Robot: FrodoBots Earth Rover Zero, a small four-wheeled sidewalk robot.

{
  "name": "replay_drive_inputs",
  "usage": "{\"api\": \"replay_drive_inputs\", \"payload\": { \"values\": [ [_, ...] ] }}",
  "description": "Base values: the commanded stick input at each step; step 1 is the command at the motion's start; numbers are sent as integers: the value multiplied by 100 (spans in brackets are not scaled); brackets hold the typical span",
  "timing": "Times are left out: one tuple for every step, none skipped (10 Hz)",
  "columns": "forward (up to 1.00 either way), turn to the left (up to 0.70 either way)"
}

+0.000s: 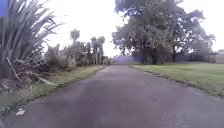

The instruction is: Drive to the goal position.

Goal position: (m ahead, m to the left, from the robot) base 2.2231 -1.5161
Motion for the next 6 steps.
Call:
{"api": "replay_drive_inputs", "payload": {
  "values": [
    [0,-67],
    [0,-85],
    [0,-85],
    [0,-85],
    [0,-85],
    [0,-85]
  ]
}}
